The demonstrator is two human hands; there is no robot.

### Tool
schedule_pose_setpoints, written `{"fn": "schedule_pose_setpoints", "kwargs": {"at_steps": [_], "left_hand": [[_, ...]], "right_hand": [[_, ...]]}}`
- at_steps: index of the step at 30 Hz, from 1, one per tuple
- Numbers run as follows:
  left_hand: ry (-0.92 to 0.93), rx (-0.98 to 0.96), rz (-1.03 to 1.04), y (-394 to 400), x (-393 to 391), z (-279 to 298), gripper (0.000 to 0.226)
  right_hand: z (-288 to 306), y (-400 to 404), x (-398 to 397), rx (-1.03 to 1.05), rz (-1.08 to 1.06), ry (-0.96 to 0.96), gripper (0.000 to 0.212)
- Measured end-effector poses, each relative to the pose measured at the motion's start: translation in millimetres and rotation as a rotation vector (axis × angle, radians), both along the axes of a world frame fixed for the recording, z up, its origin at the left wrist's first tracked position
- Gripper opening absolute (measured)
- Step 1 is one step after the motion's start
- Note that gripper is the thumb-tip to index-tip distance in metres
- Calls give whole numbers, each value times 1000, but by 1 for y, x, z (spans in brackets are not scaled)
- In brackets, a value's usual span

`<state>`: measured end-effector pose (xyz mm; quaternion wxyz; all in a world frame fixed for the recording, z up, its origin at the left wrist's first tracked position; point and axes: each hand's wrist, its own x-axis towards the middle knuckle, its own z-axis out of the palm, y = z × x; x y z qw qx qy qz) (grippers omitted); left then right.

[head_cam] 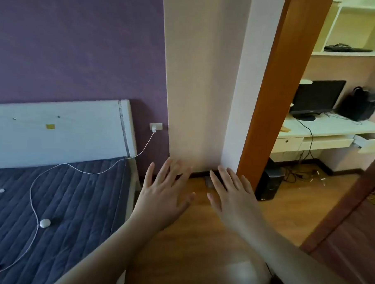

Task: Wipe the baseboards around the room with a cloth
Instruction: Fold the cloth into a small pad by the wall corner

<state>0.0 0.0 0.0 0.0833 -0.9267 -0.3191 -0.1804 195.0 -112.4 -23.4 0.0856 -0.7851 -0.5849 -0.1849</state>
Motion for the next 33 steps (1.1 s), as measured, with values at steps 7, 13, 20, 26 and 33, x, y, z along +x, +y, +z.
{"fn": "schedule_pose_setpoints", "kwargs": {"at_steps": [7,13,20,26,33], "left_hand": [[49,37,4,32,65,-33,68],[103,-27,37,62,111,-55,68],[188,-160,55,99,137,-87,72],[208,-192,29,158,153,-108,71],[222,-196,-9,265,178,-126,72]], "right_hand": [[-46,24,60,-64,-60,46,62],[-67,50,100,-142,-72,167,63],[-72,84,133,-242,-54,225,63],[-75,140,155,-275,-37,238,64],[-97,245,168,-354,-39,275,70]]}}
